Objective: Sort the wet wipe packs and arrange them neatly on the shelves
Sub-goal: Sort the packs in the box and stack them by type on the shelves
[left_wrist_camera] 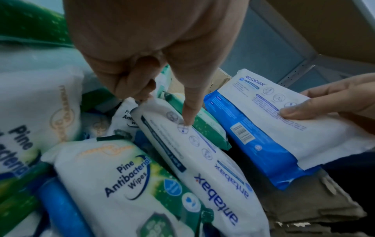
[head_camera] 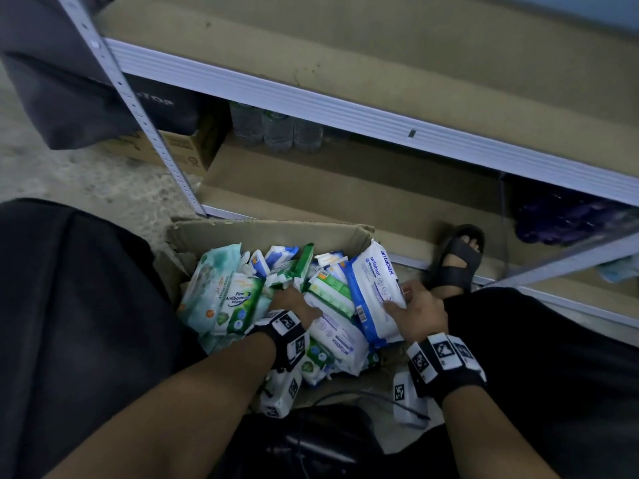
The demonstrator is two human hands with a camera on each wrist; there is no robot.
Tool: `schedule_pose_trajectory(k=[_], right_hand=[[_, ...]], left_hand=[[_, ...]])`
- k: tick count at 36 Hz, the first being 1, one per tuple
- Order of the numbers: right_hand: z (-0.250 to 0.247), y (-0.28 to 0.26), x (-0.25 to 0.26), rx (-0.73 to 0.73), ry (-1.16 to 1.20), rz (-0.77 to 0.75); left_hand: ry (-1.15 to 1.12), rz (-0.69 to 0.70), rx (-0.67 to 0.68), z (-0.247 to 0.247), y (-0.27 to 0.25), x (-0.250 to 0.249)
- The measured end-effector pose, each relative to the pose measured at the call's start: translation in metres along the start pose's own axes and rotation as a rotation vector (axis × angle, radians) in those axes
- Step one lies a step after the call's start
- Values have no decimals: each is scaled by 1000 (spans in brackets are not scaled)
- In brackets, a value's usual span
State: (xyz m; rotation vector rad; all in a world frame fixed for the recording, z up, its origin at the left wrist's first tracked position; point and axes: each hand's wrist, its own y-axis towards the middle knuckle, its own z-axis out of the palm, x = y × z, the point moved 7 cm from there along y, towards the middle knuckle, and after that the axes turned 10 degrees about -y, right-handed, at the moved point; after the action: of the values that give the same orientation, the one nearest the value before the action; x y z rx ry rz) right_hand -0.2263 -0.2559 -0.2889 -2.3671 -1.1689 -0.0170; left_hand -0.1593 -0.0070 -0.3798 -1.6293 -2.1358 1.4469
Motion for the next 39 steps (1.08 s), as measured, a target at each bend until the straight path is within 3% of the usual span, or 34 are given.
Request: schedule_pose_trajectory(k=[9,13,17,20,22,29,34,39], right_hand=[[-2,-1,3,4,-11,-6],[-3,-2,3,2,-15,-9],[0,-3,4,19,-30,-19],[2,-5,5,37,-25,-15],[1,-8,5,43,-25,-13],[2,-16,12,-6,4,-34],[-5,-19,24,-59,-20,-81],[-11,-18,36,-98,-41,-143]], left_hand=[[64,34,99,6,-8,-3],[72,47,59,0,-10,0],[-77,19,189,2,-10,1],[-99,-3,195,-6,-12,7],[-100,26,280,-1,-16,6],[-271,-76,333,0,-35,13],[-311,9,310,-1,-46,1],[-275,157,217,-34,-46,-17]])
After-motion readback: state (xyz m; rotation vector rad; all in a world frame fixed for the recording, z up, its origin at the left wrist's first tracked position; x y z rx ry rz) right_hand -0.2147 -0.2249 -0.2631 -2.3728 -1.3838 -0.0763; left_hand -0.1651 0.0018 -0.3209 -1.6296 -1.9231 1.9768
